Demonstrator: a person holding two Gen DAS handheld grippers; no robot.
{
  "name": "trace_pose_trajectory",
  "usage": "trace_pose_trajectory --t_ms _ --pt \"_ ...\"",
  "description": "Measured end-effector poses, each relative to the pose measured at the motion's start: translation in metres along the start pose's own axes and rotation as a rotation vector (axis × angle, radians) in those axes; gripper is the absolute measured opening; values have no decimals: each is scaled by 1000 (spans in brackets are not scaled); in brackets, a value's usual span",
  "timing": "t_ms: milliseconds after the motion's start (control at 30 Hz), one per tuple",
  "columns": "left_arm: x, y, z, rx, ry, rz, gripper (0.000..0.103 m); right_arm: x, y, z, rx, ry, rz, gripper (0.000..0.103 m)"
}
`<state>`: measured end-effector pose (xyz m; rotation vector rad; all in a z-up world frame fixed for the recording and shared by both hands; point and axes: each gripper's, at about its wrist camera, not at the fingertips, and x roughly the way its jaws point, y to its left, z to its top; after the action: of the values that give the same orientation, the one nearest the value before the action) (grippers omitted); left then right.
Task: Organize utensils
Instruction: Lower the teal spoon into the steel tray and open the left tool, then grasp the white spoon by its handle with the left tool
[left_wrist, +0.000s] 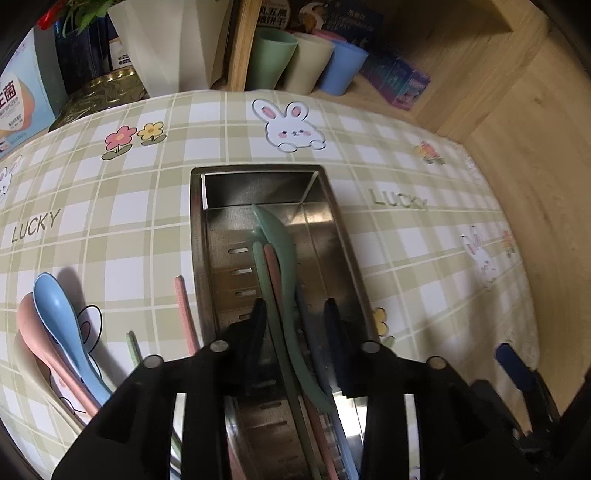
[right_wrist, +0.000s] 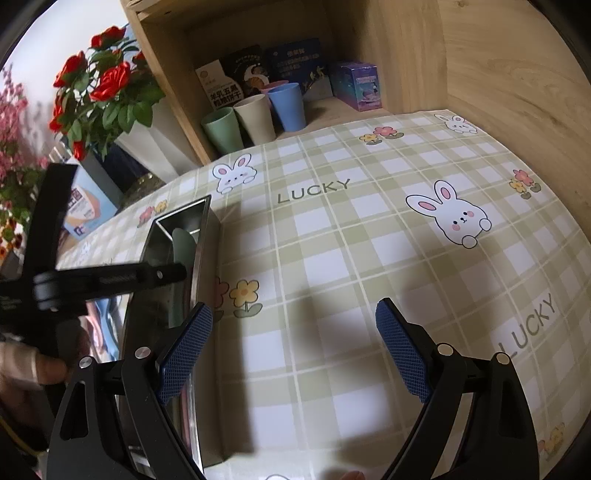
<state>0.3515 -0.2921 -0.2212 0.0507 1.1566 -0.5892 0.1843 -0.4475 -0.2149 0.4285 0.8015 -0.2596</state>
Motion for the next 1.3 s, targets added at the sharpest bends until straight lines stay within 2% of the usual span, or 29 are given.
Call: trace_pose_trajectory --t_ms 133,200,400,733,1300 --pt "-26 2 -8 73 -38 4 41 -2 9 -2 -11 8 12 87" --pt "-40 10 -13 73 -62 5 48 -3 16 -4 -21 13 23 87" --pt "-76 45 -34 55 -132 64 56 -4 41 -9 -68 35 35 87" --pt "-100 102 -64 2 -163 155 60 -10 77 -17 -162 46 24 87" --pt "-111 155 -102 -90 -169 185 60 -6 105 -25 -181 91 -2 87"
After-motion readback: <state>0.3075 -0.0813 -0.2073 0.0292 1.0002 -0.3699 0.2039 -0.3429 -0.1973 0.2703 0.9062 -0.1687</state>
